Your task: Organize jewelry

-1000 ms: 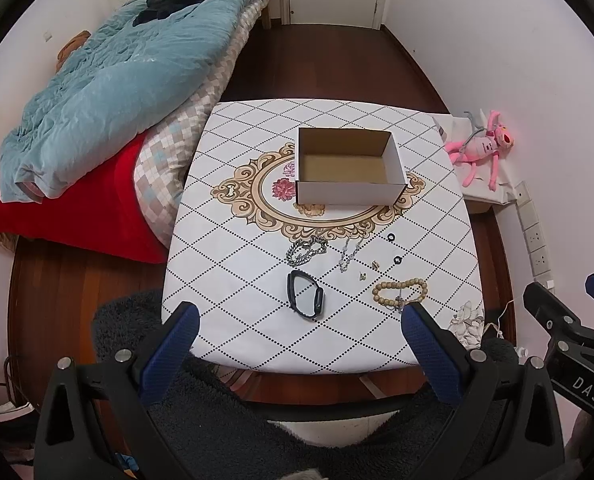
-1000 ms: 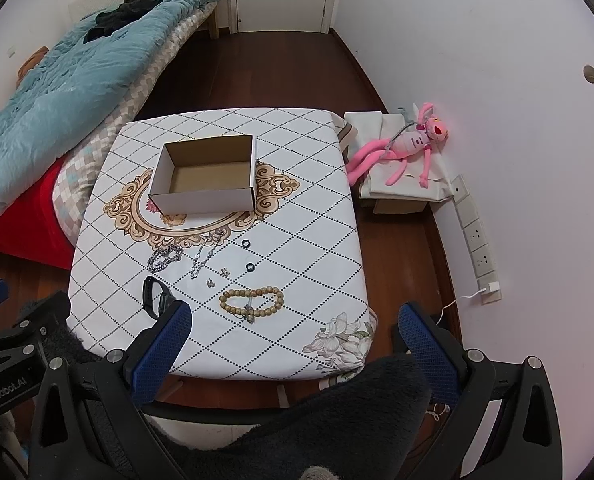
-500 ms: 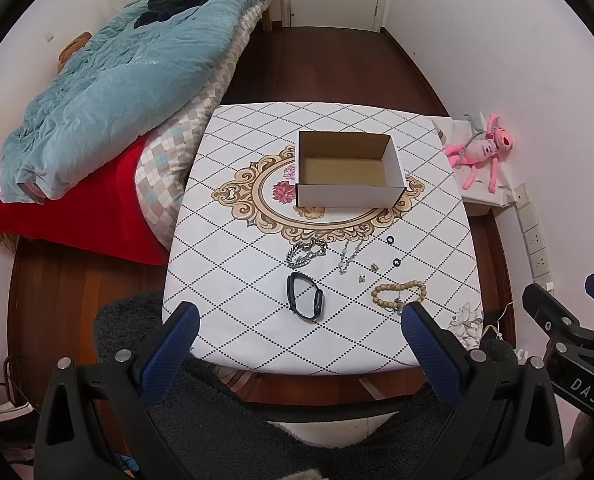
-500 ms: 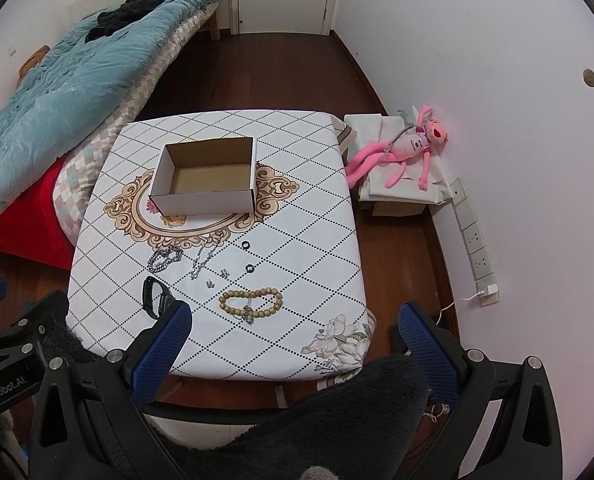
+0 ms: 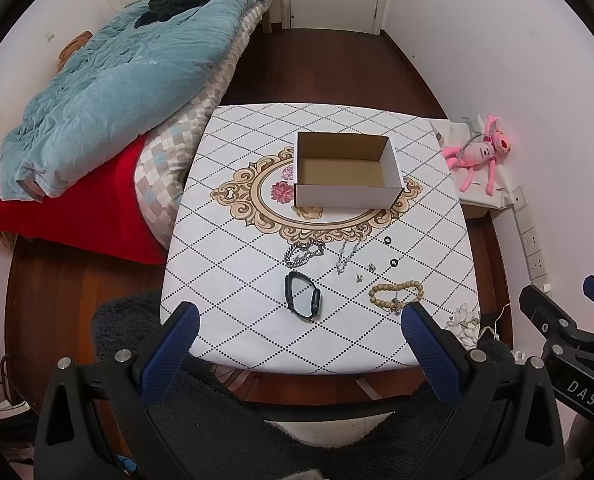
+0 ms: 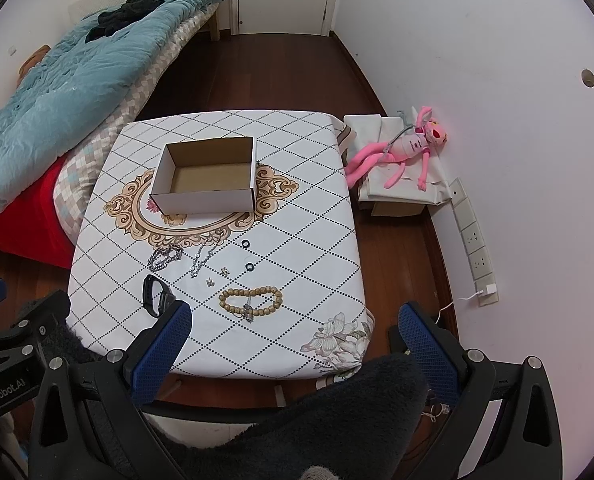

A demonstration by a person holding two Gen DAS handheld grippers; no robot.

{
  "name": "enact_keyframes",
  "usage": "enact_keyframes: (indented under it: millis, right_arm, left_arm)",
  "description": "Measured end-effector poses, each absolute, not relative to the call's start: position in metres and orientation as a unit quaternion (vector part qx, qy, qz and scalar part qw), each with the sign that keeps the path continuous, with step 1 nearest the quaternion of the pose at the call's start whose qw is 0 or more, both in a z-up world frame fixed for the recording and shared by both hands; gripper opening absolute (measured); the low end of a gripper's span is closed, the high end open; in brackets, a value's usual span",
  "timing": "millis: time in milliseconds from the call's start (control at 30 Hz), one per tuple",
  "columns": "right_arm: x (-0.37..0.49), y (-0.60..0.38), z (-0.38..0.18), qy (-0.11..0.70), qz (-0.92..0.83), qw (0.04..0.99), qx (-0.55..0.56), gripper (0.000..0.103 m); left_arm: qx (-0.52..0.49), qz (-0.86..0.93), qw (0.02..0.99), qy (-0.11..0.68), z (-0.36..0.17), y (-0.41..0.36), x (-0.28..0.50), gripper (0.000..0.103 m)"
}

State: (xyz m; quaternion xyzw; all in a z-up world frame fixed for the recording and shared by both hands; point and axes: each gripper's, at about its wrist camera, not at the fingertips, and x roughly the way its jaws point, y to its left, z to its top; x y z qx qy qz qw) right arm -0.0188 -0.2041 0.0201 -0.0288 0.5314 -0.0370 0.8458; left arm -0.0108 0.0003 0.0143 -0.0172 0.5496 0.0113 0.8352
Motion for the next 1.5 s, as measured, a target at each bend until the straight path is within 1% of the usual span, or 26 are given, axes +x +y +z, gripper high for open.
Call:
enact_keyframes:
  millis: [1200,1367,1500]
  right_arm:
    - [-0.018,-0.201,0.024,0.525,-0.038,0.85,-0.03,0.103]
    - [-0.007,-0.212,0.02,0.514,-0.029,0.857,0.009,0.103]
    - [0.019,-0.229,-0.007,0.528,-0.049,0.847,0.04,0.103]
  left_arm:
    - [-0.023,0.012,0.837,0.547,0.017,0.005,-0.011,0.103]
    - [0.003,0.033,0.841,0.54,0.004,0.007,0.006,0.103]
    - [0.017,0.062,0.844,0.532,-0.019,0.015,0.024,0.103]
